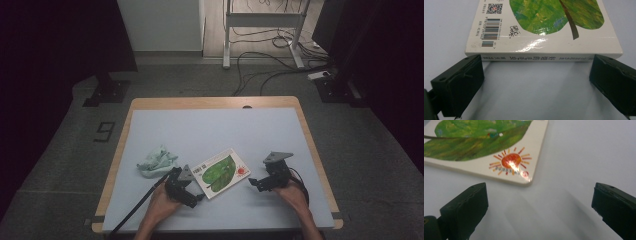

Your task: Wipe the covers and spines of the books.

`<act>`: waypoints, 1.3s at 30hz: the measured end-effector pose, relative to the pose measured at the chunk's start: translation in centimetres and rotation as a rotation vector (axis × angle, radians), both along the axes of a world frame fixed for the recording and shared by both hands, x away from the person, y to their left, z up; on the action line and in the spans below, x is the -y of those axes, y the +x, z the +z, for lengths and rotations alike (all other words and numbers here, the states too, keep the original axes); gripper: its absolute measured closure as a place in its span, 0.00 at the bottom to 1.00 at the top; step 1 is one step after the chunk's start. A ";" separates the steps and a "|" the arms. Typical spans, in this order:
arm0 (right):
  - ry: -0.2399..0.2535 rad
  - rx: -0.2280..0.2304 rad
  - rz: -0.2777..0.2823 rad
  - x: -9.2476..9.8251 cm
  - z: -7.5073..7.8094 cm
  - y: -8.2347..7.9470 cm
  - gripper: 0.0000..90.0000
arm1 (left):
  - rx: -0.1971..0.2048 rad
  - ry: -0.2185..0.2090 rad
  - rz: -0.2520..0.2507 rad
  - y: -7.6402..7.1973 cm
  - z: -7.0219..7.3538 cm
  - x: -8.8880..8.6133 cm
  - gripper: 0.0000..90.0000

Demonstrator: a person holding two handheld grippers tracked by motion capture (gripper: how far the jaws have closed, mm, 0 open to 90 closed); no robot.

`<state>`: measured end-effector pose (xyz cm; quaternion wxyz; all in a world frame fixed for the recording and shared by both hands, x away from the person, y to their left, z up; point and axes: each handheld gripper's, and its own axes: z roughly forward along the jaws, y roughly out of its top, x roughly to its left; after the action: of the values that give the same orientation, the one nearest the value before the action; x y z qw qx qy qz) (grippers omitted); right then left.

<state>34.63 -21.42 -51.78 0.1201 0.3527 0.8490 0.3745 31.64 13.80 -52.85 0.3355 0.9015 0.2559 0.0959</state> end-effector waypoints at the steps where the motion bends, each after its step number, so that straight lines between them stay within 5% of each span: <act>1: 0.000 0.001 0.007 -0.3 0.1 0.2 0.00 | 0.000 0.000 0.000 0.0 0.0 0.0 0.00; 26: -0.011 -0.059 0.143 -7.0 -0.2 5.2 0.01 | -0.005 -0.004 0.003 0.0 0.0 0.0 0.00; 39: 0.018 -0.103 0.166 -8.4 -0.7 7.3 0.02 | -0.006 -0.006 0.005 0.0 0.0 0.0 0.00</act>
<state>41.89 -13.02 -52.48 0.0415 0.3010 0.8770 0.3722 31.65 13.83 -52.90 0.3370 0.9002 0.2597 0.0933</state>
